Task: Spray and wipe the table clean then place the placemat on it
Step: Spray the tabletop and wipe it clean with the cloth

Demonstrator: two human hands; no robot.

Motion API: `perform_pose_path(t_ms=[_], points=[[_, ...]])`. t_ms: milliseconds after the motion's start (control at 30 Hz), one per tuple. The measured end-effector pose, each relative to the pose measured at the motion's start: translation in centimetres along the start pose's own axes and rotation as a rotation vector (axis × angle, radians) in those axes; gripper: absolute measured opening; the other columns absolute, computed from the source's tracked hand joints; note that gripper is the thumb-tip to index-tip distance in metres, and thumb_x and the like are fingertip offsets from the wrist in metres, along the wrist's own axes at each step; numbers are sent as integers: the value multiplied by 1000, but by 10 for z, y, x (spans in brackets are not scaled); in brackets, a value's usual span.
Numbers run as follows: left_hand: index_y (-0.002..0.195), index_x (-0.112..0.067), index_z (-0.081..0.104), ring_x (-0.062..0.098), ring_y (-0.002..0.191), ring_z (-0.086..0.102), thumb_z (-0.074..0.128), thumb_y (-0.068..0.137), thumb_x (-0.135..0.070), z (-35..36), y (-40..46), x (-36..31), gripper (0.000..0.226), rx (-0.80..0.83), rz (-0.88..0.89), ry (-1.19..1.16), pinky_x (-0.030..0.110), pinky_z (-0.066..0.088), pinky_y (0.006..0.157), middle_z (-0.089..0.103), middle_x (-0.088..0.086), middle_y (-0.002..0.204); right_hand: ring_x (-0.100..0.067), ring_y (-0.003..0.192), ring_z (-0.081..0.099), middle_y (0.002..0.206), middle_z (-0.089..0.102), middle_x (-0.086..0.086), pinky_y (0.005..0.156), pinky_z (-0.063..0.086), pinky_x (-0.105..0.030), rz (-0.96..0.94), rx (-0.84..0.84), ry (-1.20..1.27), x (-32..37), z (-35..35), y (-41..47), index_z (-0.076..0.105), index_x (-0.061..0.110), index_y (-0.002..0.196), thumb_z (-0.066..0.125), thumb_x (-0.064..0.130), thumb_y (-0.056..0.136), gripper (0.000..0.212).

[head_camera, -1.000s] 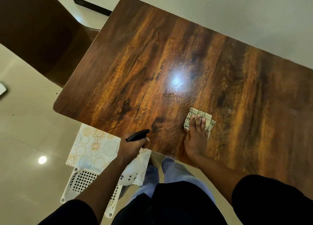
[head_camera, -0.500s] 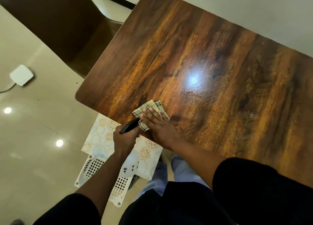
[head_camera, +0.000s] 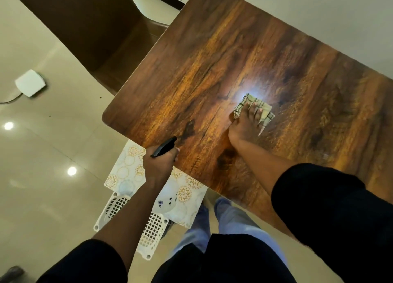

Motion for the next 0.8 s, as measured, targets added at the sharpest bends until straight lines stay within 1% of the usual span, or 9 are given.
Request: perform_pose_path(t_ms=[67, 133, 267, 333, 433, 567, 667, 733, 800], points=[[97, -15, 79, 17, 49, 55, 83, 82, -23, -4, 1, -7, 18, -18, 17, -24, 32, 44, 55, 75, 14, 74, -25, 158, -15, 172, -12, 0, 128, 0, -50, -166, 16, -40, 27, 16, -24, -1, 26, 165, 34, 39, 107, 69], [103, -16, 79, 15, 48, 56, 83, 83, -22, -10, 5, -9, 21, -44, 12, -40, 31, 44, 56, 76, 15, 75, -24, 158, -13, 170, -12, 2, 127, 6, -51, -397, 89, -71, 58, 40, -58, 0, 28, 165, 24, 43, 104, 67], [111, -12, 78, 21, 60, 60, 77, 58, -48, -19, 14, -18, 65, -83, -47, -4, 30, 47, 58, 79, 14, 88, -22, 159, 12, 171, 19, 1, 125, 18, -52, -914, 178, -150, 112, 84, -132, 29, 23, 162, 34, 48, 106, 62], [116, -18, 78, 21, 64, 63, 75, 56, -50, -19, 21, -27, 68, -92, -33, 8, 31, 47, 58, 79, 11, 88, -20, 158, 15, 170, 23, 1, 127, 15, -48, -1022, 186, -181, 117, 89, -135, 33, 22, 161, 31, 50, 106, 62], [114, -21, 78, 19, 62, 63, 75, 58, -48, -12, 29, -43, 62, -91, -8, 61, 34, 47, 57, 78, 8, 82, -18, 159, 8, 172, 14, 2, 128, 8, -43, -1133, 172, -240, 115, 81, -106, 23, 23, 164, 40, 38, 106, 62], [102, -17, 80, 15, 52, 58, 78, 79, -32, 13, 38, -60, 27, -27, 47, 106, 35, 46, 57, 76, 11, 72, -14, 156, -14, 170, -9, 7, 128, -3, -41, -884, 139, -177, 100, 38, -24, 3, 27, 165, 37, 31, 108, 67], [113, -9, 75, 9, 52, 60, 80, 86, -27, 34, 42, -69, 33, -16, 58, 99, 26, 45, 50, 75, 12, 77, -16, 158, -11, 172, -7, 5, 129, 1, -45, -657, 108, -117, 68, 4, 43, 2, 27, 165, 32, 37, 109, 64], [105, -3, 76, 3, 47, 59, 78, 90, -20, 55, 41, -76, 23, 30, 77, 118, 21, 44, 44, 74, 12, 76, -18, 159, -5, 173, -1, 4, 128, 6, -46, -509, 70, -88, 33, -15, 80, 7, 27, 166, 34, 36, 108, 65], [106, -3, 76, 7, 53, 65, 80, 88, -24, 75, 36, -85, 28, 69, 96, 150, 21, 45, 45, 76, 13, 80, -19, 159, -3, 173, 2, 3, 127, 5, -44, -350, 31, -64, -14, -36, 103, 9, 26, 166, 36, 31, 108, 64]])
Point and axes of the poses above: each hand's wrist, its own y-axis towards the middle knuckle, its own z-axis out of the palm, x = y × z, the point moved 9 cm from there along y, towards the middle knuckle
